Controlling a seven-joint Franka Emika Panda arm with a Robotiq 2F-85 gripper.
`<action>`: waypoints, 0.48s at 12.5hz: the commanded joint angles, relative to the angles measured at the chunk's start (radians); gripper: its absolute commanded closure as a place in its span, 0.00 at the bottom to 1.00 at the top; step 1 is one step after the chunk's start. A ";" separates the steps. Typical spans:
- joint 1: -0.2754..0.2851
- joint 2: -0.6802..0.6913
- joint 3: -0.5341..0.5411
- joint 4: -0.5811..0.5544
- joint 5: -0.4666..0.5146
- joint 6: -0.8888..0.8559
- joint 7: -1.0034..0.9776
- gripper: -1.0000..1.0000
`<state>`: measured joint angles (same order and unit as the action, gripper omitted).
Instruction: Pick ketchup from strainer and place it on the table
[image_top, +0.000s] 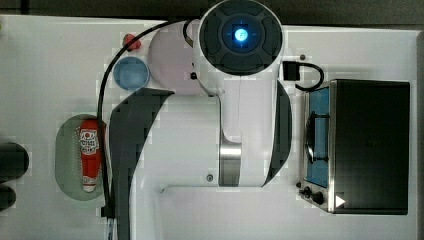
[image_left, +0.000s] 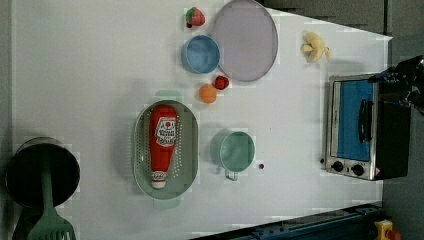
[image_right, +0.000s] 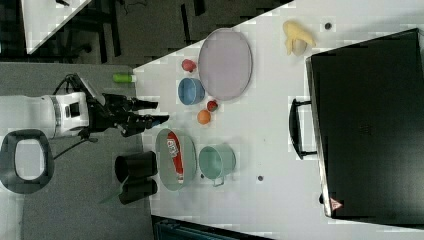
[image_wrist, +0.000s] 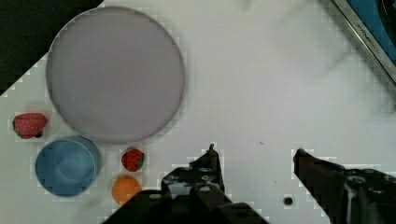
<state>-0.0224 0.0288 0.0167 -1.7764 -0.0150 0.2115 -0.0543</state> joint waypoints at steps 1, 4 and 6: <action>-0.081 -0.198 0.067 -0.040 0.027 -0.136 0.069 0.21; -0.074 -0.190 0.109 -0.040 0.028 -0.128 0.069 0.00; -0.064 -0.177 0.169 -0.040 0.028 -0.117 0.069 0.00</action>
<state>-0.1016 -0.1752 0.1589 -1.8086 0.0136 0.0966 -0.0321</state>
